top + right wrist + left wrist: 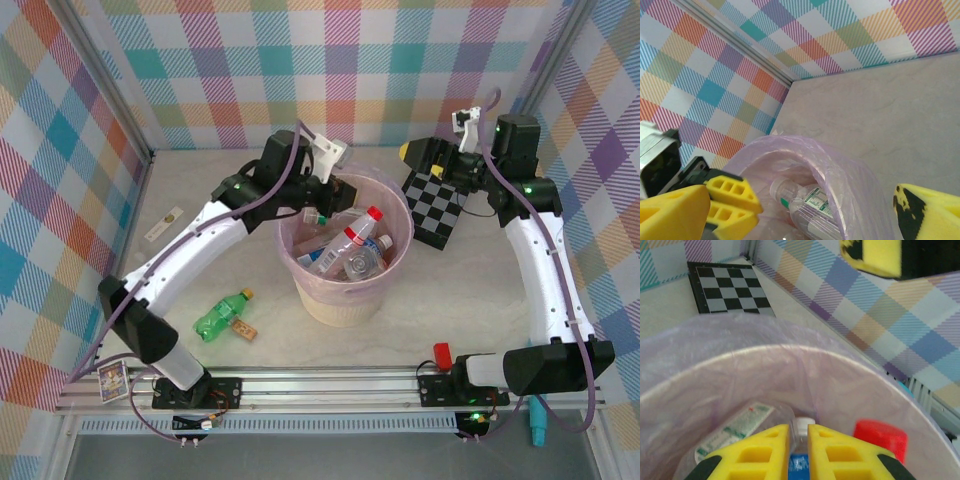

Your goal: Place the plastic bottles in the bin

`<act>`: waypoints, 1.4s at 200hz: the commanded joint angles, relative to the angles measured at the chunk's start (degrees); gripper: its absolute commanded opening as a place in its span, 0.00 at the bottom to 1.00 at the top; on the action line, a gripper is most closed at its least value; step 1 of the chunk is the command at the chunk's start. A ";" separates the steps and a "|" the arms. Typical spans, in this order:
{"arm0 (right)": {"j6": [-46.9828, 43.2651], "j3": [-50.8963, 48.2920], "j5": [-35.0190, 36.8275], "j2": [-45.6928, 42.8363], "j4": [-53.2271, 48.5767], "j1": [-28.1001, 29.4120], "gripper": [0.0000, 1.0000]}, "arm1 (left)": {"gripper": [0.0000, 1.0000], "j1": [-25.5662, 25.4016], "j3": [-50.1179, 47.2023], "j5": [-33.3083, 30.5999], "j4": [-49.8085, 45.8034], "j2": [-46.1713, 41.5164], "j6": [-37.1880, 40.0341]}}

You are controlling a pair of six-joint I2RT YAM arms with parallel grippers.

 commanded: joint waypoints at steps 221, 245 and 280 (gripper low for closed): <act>-2.93 -4.17 7.47 2.90 -8.87 25.79 0.30 | 0.26 25.20 -22.96 -12.02 -2.84 -25.22 -14.19; -4.42 2.41 9.81 4.72 -9.22 25.60 0.39 | 0.39 28.67 -21.24 -16.99 -8.62 -23.62 -12.54; -5.59 11.20 12.99 7.15 -10.22 24.37 0.58 | 0.57 37.57 -24.49 -20.71 -10.35 -21.59 -11.33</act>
